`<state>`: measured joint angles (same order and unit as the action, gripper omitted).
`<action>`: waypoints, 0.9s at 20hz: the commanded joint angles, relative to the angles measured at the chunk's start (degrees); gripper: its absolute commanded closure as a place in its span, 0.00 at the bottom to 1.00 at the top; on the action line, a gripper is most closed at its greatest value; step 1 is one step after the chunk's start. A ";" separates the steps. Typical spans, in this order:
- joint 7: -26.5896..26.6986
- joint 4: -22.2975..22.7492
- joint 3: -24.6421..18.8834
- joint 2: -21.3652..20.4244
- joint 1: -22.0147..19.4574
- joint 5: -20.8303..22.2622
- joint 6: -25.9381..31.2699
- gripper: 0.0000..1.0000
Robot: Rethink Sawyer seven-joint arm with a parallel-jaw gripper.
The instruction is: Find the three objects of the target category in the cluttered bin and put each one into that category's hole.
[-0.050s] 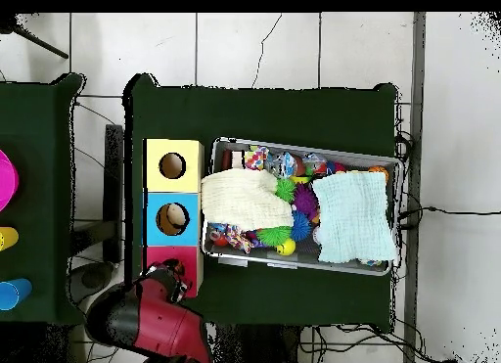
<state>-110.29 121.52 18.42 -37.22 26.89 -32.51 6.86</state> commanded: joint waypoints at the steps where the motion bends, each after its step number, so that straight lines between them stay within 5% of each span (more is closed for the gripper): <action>1: -14.43 -4.21 -0.89 2.62 0.17 -2.90 3.15 0.00; 8: -15.60 -7.22 4.53 3.07 3.24 -2.64 9.62 0.00; 17: -13.95 -7.58 4.54 2.45 2.07 -1.47 10.49 0.00; 18: -13.85 -7.56 4.56 2.45 1.99 -1.39 10.40 1.00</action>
<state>-110.29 118.35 21.67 -35.51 30.31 -32.60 10.69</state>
